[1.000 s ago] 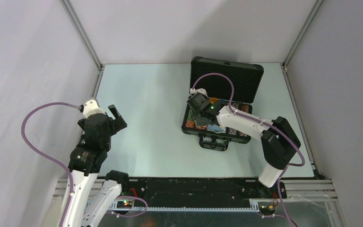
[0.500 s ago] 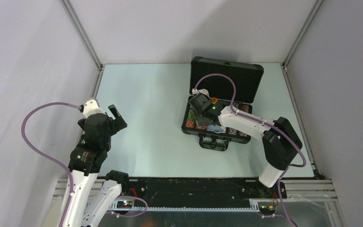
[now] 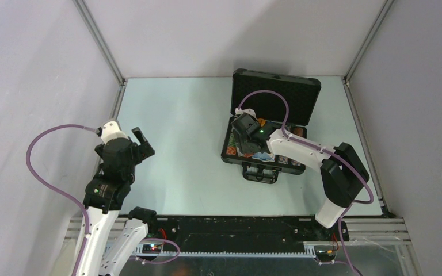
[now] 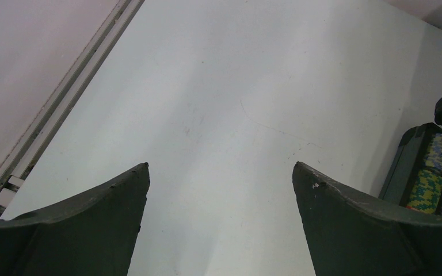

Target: Pack up texas hold em set

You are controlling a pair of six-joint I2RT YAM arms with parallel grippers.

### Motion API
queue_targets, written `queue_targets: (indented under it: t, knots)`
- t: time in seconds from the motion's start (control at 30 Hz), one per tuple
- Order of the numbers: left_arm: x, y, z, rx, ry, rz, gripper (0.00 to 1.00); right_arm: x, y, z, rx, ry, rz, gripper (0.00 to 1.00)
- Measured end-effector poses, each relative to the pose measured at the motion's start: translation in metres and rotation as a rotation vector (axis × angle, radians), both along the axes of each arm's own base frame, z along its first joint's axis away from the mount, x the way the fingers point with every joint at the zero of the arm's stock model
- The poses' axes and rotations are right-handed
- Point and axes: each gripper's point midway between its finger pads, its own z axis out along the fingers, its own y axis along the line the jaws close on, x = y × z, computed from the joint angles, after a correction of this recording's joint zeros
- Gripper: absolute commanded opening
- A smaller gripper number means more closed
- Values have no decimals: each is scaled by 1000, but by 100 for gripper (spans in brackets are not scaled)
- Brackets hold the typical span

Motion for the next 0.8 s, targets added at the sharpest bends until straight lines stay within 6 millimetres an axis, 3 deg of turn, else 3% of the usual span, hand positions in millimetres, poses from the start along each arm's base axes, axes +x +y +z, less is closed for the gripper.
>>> queue_targets:
  t: [0.37, 0.7, 0.8]
  knots:
    - [0, 0, 0, 0, 0, 0, 98, 0, 0, 5, 2, -10, 13, 55]
    - [0, 0, 0, 0, 0, 0, 98, -3, 3, 4, -1, -10, 23, 54]
    - [0, 0, 0, 0, -1, 0, 98, -3, 3, 4, 0, -9, 24, 59]
